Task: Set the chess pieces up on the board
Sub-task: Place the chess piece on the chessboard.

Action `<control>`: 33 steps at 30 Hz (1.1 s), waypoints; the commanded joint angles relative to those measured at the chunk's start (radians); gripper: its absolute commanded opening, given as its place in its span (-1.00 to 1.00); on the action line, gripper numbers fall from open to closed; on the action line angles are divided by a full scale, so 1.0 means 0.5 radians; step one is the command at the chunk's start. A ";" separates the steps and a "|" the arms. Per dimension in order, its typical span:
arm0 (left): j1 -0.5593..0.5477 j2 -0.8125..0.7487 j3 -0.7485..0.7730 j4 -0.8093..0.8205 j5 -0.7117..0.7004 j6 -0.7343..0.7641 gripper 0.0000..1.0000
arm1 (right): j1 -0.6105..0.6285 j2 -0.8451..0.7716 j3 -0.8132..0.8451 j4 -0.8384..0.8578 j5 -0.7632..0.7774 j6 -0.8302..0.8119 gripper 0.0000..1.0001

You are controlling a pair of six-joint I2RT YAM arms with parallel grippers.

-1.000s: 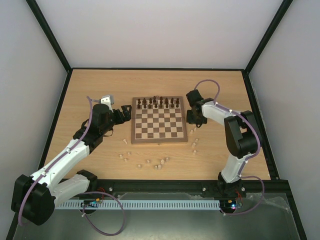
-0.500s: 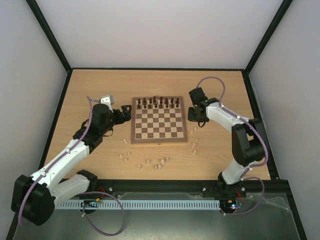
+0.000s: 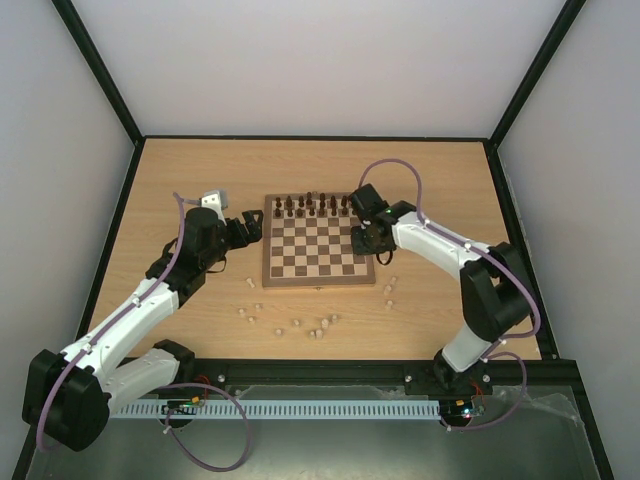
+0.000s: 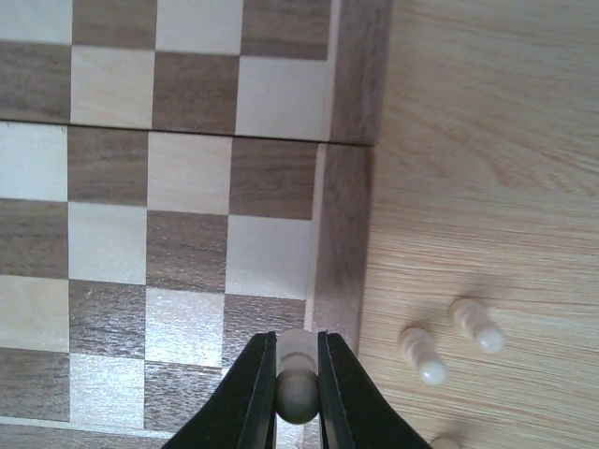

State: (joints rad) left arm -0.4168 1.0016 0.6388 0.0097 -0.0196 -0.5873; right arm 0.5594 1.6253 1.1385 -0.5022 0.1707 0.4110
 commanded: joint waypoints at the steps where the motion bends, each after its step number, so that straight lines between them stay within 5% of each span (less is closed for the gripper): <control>1: -0.007 -0.018 0.034 0.011 -0.017 0.000 0.99 | 0.060 0.097 0.087 -0.162 -0.026 0.004 -0.76; 33: -0.007 -0.027 0.037 0.007 -0.028 0.004 0.99 | 0.151 0.296 0.122 -0.220 0.053 0.023 -0.65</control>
State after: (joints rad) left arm -0.4168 1.0016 0.6388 0.0097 -0.0269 -0.5873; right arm 0.6289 1.7599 1.2129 -0.5564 0.1852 0.4118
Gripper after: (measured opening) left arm 0.995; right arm 0.169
